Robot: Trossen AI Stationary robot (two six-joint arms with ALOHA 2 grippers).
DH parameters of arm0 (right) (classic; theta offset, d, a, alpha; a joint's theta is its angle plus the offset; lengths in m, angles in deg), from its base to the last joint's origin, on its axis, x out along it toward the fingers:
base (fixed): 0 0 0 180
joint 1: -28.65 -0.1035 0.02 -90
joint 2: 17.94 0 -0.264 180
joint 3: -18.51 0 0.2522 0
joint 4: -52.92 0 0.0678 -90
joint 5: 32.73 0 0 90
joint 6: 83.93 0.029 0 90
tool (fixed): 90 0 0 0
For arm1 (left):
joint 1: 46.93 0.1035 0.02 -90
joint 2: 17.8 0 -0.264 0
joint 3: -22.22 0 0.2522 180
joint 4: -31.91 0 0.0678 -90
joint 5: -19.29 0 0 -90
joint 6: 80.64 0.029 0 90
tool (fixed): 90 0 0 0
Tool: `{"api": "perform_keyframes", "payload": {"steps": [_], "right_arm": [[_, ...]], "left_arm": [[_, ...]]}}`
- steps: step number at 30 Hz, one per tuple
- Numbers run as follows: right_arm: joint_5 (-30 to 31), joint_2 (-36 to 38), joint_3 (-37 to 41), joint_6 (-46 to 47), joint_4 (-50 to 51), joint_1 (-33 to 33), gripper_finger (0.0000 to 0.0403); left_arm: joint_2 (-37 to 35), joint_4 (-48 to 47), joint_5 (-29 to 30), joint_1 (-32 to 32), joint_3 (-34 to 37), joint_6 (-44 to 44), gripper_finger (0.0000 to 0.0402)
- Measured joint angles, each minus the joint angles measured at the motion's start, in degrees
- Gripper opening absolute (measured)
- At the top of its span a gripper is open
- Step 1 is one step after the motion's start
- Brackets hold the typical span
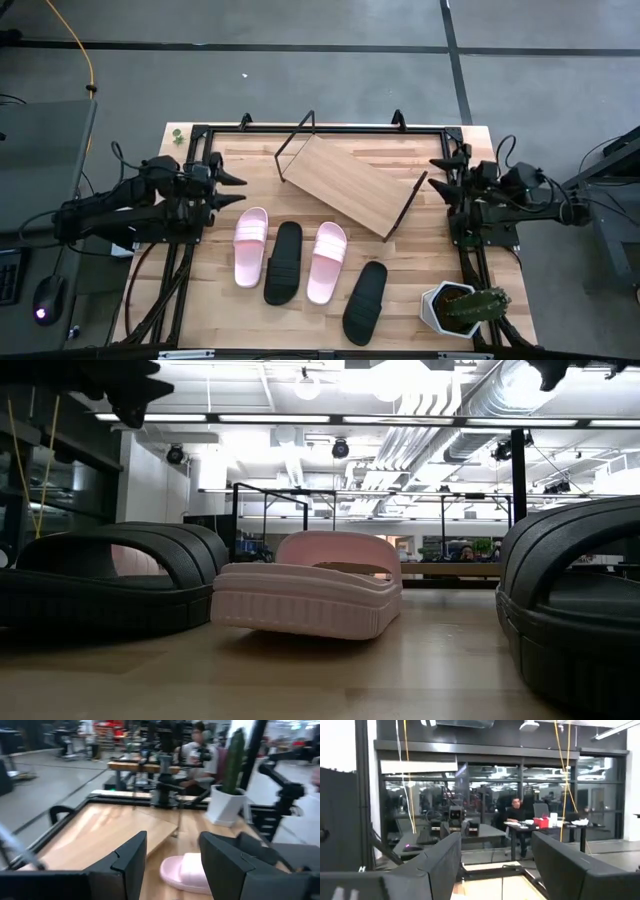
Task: Pick and place slides into the shelf
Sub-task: Put the left pink slipper on the shelf
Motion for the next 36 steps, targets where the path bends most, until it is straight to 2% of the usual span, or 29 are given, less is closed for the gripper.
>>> {"api": "perform_keyframes", "payload": {"steps": [3, 7, 11, 14, 21, 25, 31, 36], "right_arm": [[0.0, -4.1, -0.9, -0.1, 0.4, 0.0, 0.0233], [0.7, -9.1, -1.8, -1.0, 0.2, 0.0, 0.0233], [0.9, -13.0, -3.8, -1.0, 0.2, 0.0, 0.0233], [0.9, -15.0, -5.3, -1.0, 0.1, 0.0, 0.0233], [0.5, -16.4, -5.9, -0.5, 0.1, 0.0, 0.0233], [0.5, -16.4, -5.9, 1.0, 0.0, 0.0, 0.0233], [0.5, -16.3, -5.9, -0.6, -0.4, 0.0, 0.0233], [0.5, -16.3, -5.9, -0.4, -0.8, 0.0, 0.0233]], "left_arm": [[1.2, 1.1, -2.9, 0.0, 0.0, -1.1, 0.0168], [2.5, 5.1, -9.8, -0.9, 0.0, -2.9, 0.0168], [3.8, 8.0, -9.0, -5.9, 0.0, -3.7, 0.0168], [5.0, 10.2, -6.2, -11.2, 0.0, -4.2, 0.0168], [9.4, 14.0, 4.3, -24.7, -1.5, -3.5, 0.0168], [14.4, 11.1, 12.9, -32.4, -4.6, -2.0, 0.0168], [24.4, 4.3, 31.3, -43.3, -11.6, 1.9, 0.0168], [33.2, -5.0, 46.7, -51.1, -18.6, 3.2, 0.0168]]}}
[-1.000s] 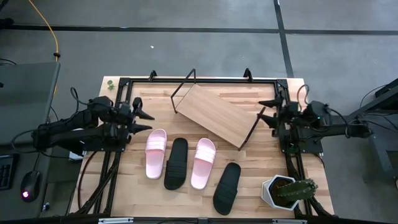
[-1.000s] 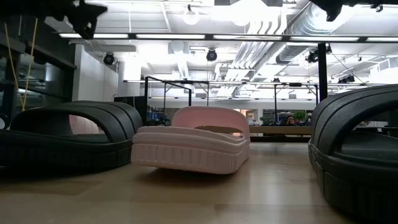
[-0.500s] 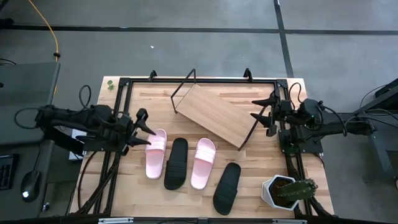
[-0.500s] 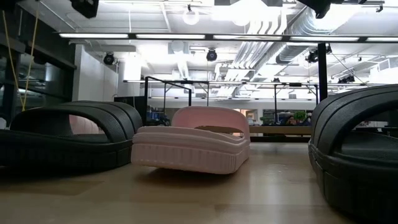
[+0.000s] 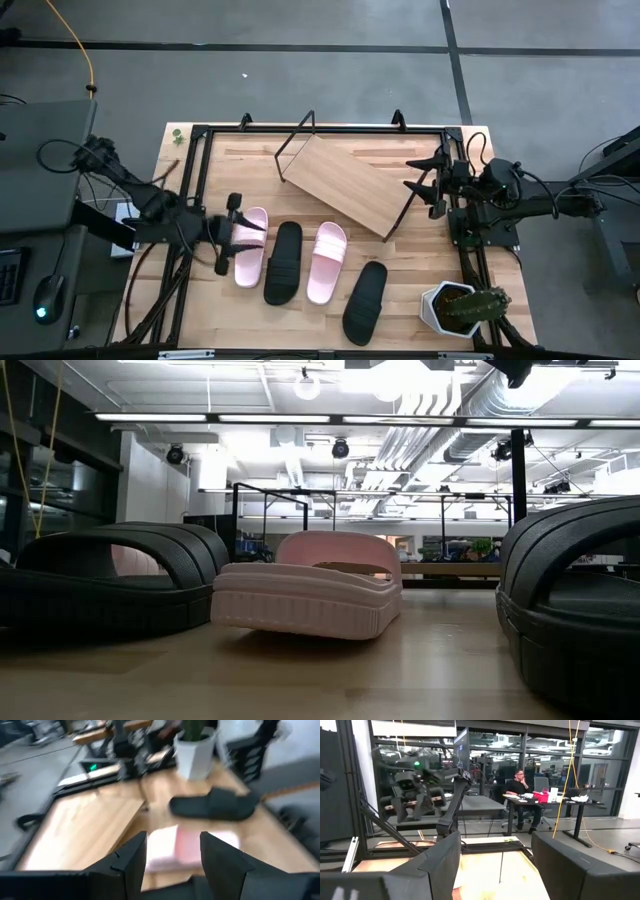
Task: Pick and place slides into the shelf
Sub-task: Put the left pink slipper on the shelf
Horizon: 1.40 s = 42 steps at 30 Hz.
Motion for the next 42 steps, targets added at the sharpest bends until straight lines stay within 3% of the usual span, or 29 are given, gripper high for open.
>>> {"api": "perform_keyframes", "payload": {"steps": [6, 12, 26, 42], "right_arm": [[0.0, -0.2, 0.0, 3.8, 0.6, 0.0, 0.0233], [-1.8, -1.3, 0.0, 4.4, 1.1, -0.7, 0.0233], [-1.8, -5.0, 0.0, 4.4, -3.7, -2.2, 0.0233], [-2.2, -7.0, 0.0, 3.3, -7.8, -2.2, 0.0233]], "left_arm": [[10.2, -9.8, 12.9, -7.2, -6.8, -1.6, 0.0168], [17.9, -18.5, 19.0, -11.5, -11.1, -5.7, 0.0168], [27.7, -37.4, 19.0, -16.1, -17.2, -25.8, 0.0168], [32.2, -47.2, 14.0, -16.0, -17.7, -34.4, 0.0168]]}}
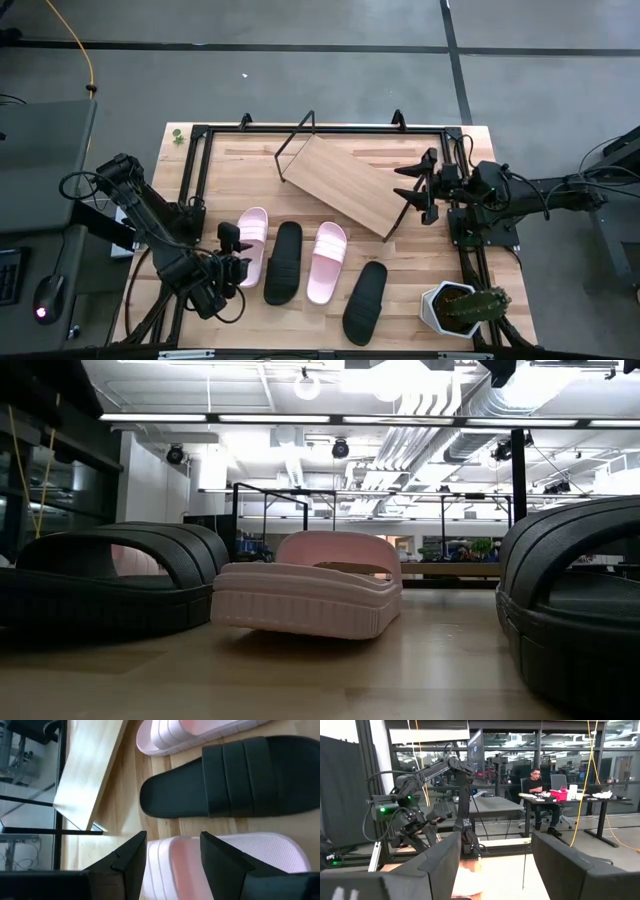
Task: Pick and place slides into the shelf
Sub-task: Put the left pink slipper on the shelf
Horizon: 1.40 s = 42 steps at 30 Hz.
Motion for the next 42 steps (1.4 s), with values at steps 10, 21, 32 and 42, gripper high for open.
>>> {"api": "perform_keyframes", "payload": {"steps": [10, 21, 32, 42], "right_arm": [[0.0, -0.2, 0.0, 1.1, 0.5, 0.0, 0.0233], [0.1, -0.6, 0.0, 1.1, 0.0, 0.0, 0.0233], [0.1, -0.6, 0.0, 1.1, 0.4, 0.0, 0.0233], [0.2, -0.6, 0.0, 1.2, 1.1, 0.0, 0.0233]], "left_arm": [[2.1, -1.6, -2.7, 0.0, 0.0, -1.9, 0.0168], [6.3, -4.1, -3.6, 0.1, 0.0, -1.7, 0.0168], [6.2, 0.5, -4.9, 4.0, 3.4, -0.2, 0.0168], [6.2, 4.5, -8.8, 9.2, 7.9, 2.9, 0.0168]]}}
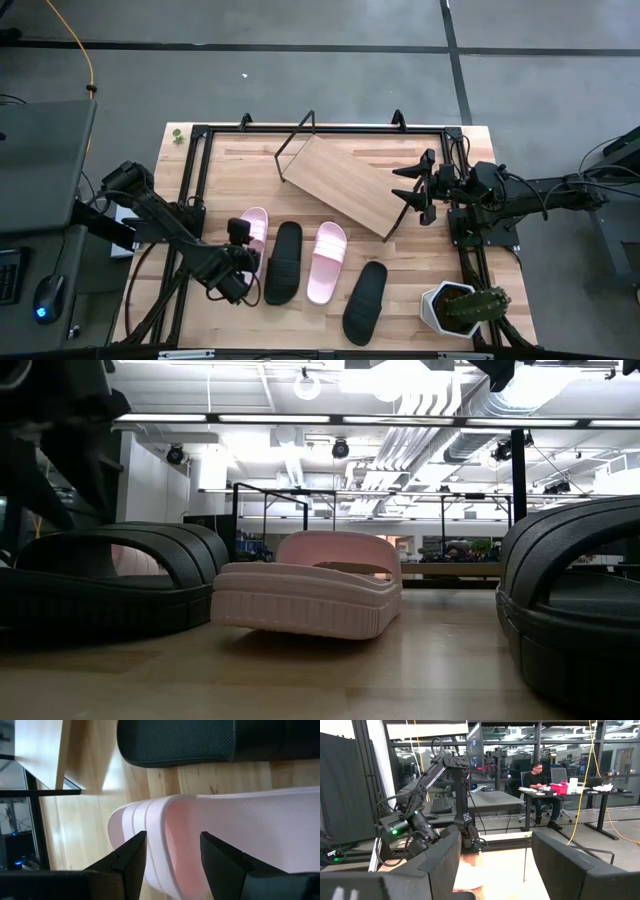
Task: Pick and place slides into the shelf
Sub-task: Put the left pink slipper on the shelf
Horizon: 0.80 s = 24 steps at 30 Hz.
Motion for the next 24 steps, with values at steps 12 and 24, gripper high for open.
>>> {"api": "perform_keyframes", "payload": {"steps": [12, 24], "right_arm": [[0.0, 0.0, 0.0, 0.0, 0.1, 0.0, 0.0233], [-0.2, 0.0, 0.0, 0.0, 0.1, 0.0, 0.0233]], "left_arm": [[0.0, 2.2, 2.8, 0.3, 3.1, 2.1, 0.0168], [0.0, 3.8, 3.8, 0.5, 6.1, 2.2, 0.0168]]}}
